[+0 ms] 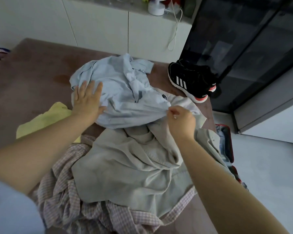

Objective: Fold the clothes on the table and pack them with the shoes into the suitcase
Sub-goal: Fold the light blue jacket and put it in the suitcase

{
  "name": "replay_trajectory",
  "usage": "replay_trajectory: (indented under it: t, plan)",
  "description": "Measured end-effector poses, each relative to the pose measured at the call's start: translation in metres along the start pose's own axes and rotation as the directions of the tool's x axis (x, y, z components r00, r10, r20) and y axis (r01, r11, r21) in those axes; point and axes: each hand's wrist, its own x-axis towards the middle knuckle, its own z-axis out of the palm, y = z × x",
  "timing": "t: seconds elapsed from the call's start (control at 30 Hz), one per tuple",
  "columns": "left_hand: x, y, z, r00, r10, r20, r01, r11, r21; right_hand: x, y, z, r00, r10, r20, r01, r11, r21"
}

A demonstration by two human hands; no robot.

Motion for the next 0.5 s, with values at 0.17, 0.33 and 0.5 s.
replay_trajectory:
  t: [0.17,0.33,0.5]
  plan:
    - [-0.003,-0.003,-0.013,0.994,0.105,-0.011,-0.106,0.992,-0.068,-0.018,0.025,-0.103,0.990,0.063,-0.130,-0.045,0.989,0.141]
    - [-0.010,0.028,-0.015,0.939,0.302,-0.164,-0.320,0.942,-0.098,-0.062,0.084,-0.161,0.988,0.156,0.024,-0.156,0.988,-0.003]
    - [-0.006,0.070,-0.018,0.937,0.349,0.025,-0.347,0.936,-0.062,-0.097,0.124,-0.136,0.913,0.270,0.306,-0.246,0.962,-0.115]
